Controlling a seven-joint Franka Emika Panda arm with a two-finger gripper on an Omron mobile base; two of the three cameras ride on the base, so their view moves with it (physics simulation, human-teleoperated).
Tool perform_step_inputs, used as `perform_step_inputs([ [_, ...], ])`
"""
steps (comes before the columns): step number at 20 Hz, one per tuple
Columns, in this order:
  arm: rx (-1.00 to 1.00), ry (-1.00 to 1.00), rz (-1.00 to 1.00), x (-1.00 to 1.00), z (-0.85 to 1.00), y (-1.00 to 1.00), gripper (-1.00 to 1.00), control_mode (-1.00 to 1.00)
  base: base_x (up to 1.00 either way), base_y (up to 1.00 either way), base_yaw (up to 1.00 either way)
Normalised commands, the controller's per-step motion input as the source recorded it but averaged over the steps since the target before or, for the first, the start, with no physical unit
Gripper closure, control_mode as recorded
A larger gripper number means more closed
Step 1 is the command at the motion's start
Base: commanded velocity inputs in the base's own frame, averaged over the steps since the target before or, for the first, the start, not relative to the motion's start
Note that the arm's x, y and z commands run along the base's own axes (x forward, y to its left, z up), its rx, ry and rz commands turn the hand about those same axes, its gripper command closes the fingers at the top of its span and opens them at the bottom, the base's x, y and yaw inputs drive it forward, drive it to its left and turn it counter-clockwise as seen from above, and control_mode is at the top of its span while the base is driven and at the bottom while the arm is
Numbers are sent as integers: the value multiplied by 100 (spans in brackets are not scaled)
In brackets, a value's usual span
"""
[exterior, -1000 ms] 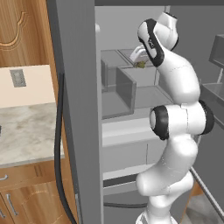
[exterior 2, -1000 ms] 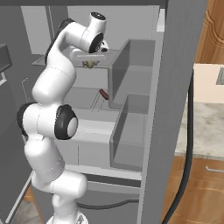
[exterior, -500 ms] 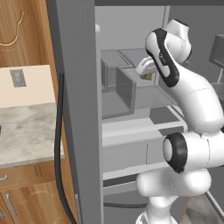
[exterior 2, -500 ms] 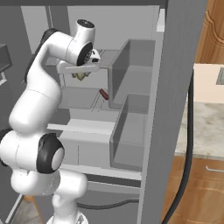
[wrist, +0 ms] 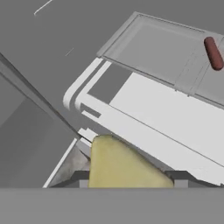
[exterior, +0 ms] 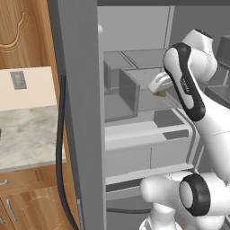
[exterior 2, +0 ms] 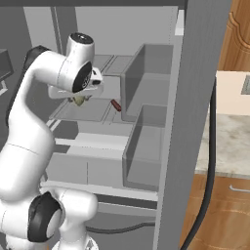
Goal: Retrieve the sausage and cheese from the fridge and place them on the cutting board on the counter.
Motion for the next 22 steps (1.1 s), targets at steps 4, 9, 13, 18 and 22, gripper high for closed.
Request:
perform_step_inputs([
  [4, 0, 0, 0, -67, 0, -1, 100, -100, 0, 0, 0],
  [9, 0, 0, 0, -67, 0, 0, 100, -100, 0, 0, 0],
  [13, 0, 0, -3, -53, 0, -2, 100, -100, 0, 0, 0],
  [18, 0, 0, -6, -26, 0, 2, 100, -100, 0, 0, 0],
  [22, 0, 0, -6, -43, 0, 0, 100, -100, 0, 0, 0],
])
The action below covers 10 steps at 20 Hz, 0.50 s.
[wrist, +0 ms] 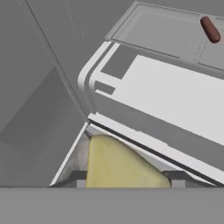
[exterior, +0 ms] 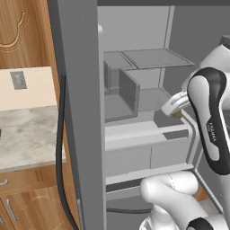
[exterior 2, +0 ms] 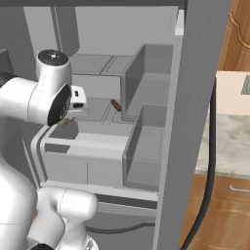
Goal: Retrieve the sausage and cheese from the fridge and place them on the cutting board on the counter.
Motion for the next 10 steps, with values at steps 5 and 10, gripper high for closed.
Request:
perform_step_inputs([
  [5, 0, 0, -6, -49, 0, 0, 100, -100, 0, 0, 0],
  [10, 0, 0, -7, -48, 0, -10, 100, -100, 0, 0, 0],
])
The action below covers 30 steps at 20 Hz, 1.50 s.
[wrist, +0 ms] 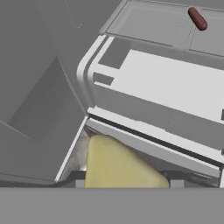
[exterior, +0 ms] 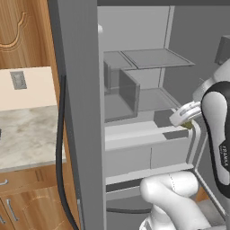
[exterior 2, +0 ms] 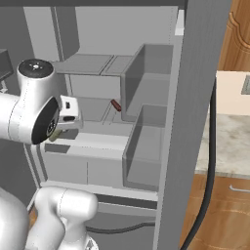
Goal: Retrieve the sausage and cheese from the fridge and place them on the cutting board on the counter.
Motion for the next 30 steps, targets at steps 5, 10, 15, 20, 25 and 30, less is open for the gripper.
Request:
perform_step_inputs([
  [5, 0, 0, -2, -25, 0, -18, 100, -100, 0, 0, 0],
  [10, 0, 0, 0, -29, 1, 0, 100, -100, 0, 0, 0],
  [15, 0, 0, 0, 0, 0, 0, 100, -100, 0, 0, 0],
  [20, 0, 0, 0, 0, 0, 0, 100, -100, 0, 0, 0],
  [25, 0, 0, 0, 0, 0, 0, 100, 100, -4, 0, 0],
  [30, 0, 0, 0, 0, 0, 0, 100, 100, -71, 0, 0],
])
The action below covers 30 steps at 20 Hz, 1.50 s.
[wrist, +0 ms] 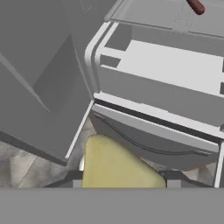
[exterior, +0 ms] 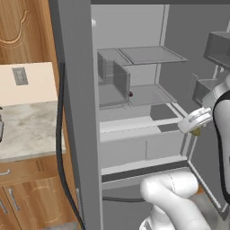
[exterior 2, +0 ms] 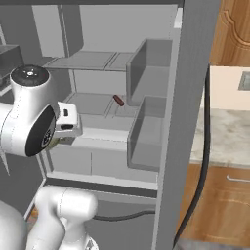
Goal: Retrieve the sausage and cheese from the fridge and place them on the cutting board on the counter.
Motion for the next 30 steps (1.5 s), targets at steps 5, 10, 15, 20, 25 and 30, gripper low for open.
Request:
perform_step_inputs([
  [5, 0, 0, 0, 0, 0, 0, 100, 100, -78, 0, 0],
  [10, 0, 0, 0, 0, 0, 0, 100, 100, -91, 0, 19],
  [15, 0, 0, 0, 0, 0, 0, 100, 100, -97, 0, 43],
  [20, 0, 0, 0, 0, 0, 0, 100, 100, -96, -10, 38],
  [25, 0, 0, 0, 0, 0, 0, 100, 100, -89, -13, 45],
  [30, 0, 0, 0, 0, 0, 0, 100, 100, -59, 1, 61],
])
